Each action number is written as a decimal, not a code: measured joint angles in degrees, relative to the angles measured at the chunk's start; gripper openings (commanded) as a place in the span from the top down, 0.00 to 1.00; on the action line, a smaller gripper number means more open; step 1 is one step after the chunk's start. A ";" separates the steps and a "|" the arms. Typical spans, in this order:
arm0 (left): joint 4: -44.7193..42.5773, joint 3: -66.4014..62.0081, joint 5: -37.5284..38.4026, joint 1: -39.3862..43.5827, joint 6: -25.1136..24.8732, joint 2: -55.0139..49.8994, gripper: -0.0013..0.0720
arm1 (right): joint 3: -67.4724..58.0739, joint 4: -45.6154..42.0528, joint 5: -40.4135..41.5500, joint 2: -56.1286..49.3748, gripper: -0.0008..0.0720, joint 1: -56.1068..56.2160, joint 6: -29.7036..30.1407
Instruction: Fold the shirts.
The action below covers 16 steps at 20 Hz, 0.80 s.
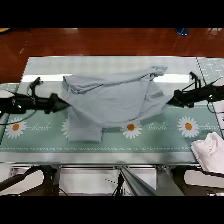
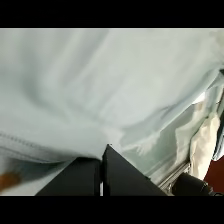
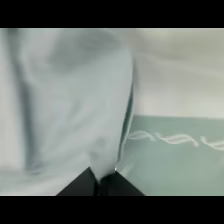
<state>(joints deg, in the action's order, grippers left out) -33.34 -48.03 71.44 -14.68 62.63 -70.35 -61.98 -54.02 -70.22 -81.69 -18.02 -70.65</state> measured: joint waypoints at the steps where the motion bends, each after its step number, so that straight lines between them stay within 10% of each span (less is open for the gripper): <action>1: 0.63 -4.59 1.25 0.00 0.00 2.19 0.96 | -3.08 0.35 -0.31 2.62 0.96 0.00 0.59; 8: 0.59 -46.34 -0.52 0.00 2.32 17.59 0.96 | -29.11 2.29 8.26 25.55 0.96 -0.07 -1.62; 16: -16.15 -68.26 1.16 0.00 17.88 30.75 0.96 | -46.77 -13.90 5.84 41.44 0.96 -0.07 -14.27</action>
<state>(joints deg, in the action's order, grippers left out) -49.50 -116.29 72.60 -14.68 80.51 -39.59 -108.75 -67.92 -64.38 -40.25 -18.09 -84.93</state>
